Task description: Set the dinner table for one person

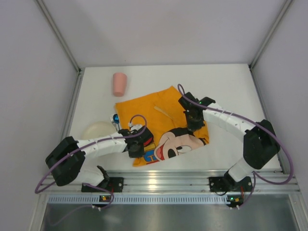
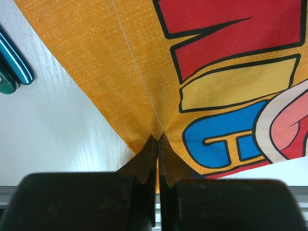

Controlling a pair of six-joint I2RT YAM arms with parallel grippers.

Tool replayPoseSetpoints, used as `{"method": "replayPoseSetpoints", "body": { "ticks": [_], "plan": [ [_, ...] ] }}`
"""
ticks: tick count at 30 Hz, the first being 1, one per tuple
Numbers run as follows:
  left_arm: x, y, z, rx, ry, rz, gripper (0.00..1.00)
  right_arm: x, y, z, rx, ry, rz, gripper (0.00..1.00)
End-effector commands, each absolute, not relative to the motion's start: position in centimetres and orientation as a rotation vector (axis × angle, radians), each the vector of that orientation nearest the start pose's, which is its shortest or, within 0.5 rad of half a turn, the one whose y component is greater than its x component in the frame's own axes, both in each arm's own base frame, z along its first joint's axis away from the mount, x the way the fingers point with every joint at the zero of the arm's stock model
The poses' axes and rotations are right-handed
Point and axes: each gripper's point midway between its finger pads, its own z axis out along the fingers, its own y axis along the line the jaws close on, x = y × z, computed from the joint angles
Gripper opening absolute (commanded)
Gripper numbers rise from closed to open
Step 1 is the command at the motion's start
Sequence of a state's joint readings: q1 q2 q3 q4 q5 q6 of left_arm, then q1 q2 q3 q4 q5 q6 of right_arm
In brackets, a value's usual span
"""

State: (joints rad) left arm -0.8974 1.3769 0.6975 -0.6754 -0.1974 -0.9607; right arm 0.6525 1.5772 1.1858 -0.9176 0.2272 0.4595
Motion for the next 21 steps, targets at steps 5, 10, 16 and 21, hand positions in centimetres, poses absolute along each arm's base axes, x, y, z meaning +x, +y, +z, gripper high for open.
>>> {"method": "replayPoseSetpoints", "body": {
  "ticks": [5, 10, 16, 21],
  "plan": [
    [13.4, -15.8, 1.0, -0.027, 2.872, 0.024, 0.0, 25.0, 16.2, 10.5, -0.178, 2.787, -0.02, 0.0],
    [14.9, -16.1, 3.9, -0.025, 2.8, 0.023, 0.0, 28.6, 11.4, 15.0, 0.13, 2.693, 0.066, 0.0],
    [15.4, -15.9, 3.8, 0.011, 2.807, 0.099, 0.0, 24.8, -4.2, 16.6, 0.831, 2.524, -0.029, 0.0],
    [15.9, -15.7, 4.1, 0.017, 2.798, 0.145, 0.0, 19.4, -4.3, 13.1, 1.042, 2.54, -0.06, 0.0]
  ]
}}
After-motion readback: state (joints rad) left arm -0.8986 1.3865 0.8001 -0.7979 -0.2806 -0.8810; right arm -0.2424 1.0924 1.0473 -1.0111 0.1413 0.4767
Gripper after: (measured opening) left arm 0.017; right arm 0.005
